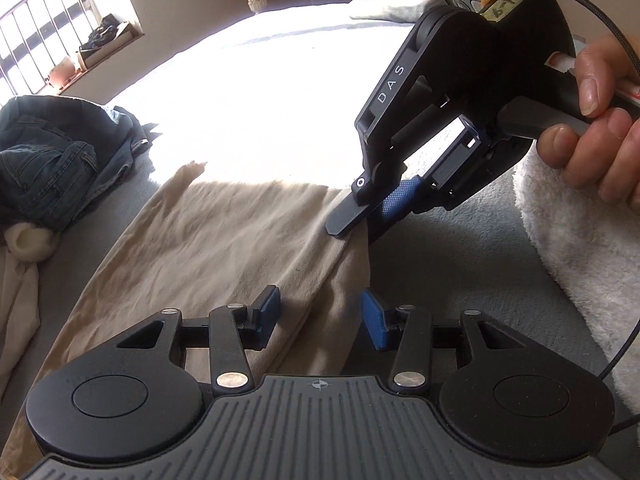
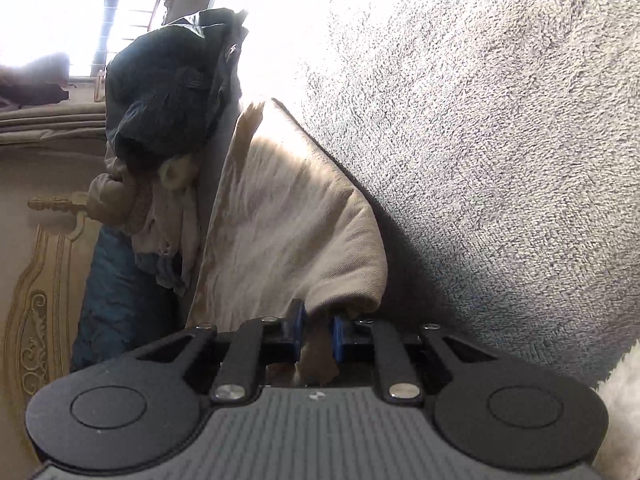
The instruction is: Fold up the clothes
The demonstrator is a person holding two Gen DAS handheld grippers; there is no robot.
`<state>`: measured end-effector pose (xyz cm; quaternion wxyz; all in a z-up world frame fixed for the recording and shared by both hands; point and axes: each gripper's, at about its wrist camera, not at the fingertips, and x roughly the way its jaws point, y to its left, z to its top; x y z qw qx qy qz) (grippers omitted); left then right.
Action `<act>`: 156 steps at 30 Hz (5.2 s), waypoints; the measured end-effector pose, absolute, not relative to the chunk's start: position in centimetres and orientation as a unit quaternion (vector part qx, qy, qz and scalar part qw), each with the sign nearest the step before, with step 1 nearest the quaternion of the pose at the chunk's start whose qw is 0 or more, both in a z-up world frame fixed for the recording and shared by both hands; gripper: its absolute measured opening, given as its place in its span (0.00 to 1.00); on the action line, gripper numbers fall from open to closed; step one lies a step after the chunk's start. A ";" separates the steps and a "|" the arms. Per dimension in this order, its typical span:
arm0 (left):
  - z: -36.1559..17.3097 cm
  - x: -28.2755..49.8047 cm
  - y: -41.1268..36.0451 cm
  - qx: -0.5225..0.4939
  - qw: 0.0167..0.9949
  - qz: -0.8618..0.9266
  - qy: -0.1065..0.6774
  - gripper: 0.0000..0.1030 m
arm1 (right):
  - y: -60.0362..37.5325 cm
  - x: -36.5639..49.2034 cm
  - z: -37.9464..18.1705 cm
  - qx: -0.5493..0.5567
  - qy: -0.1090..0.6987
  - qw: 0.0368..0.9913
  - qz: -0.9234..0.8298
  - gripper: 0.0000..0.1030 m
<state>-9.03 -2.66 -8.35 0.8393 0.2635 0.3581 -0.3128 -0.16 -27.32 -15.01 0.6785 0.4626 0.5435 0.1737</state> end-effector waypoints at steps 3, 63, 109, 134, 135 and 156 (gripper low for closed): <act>-8.7 -8.4 -3.5 0.270 0.842 -0.305 0.354 0.44 | -27.5 -0.1 -15.0 0.470 0.536 0.679 0.175 0.16; -10.0 -8.5 12.1 -0.119 0.891 -0.157 0.410 0.36 | -17.1 -0.2 -6.9 0.083 0.491 0.837 0.227 0.00; -5.5 -11.7 19.3 -0.056 0.923 -0.006 0.382 0.55 | -13.3 -1.3 -11.0 -0.033 0.465 0.852 0.240 0.01; -6.8 -3.1 21.0 -0.057 0.935 0.075 0.341 0.20 | -14.4 2.2 -6.1 0.025 0.406 0.878 0.252 0.01; -7.1 -2.8 21.2 -0.057 0.934 0.084 0.343 0.20 | -14.1 3.4 -5.9 0.019 0.404 0.879 0.252 0.01; -8.6 -1.0 21.0 -0.015 0.931 0.129 0.342 0.25 | -14.8 12.7 -9.3 0.084 0.412 0.884 0.204 0.02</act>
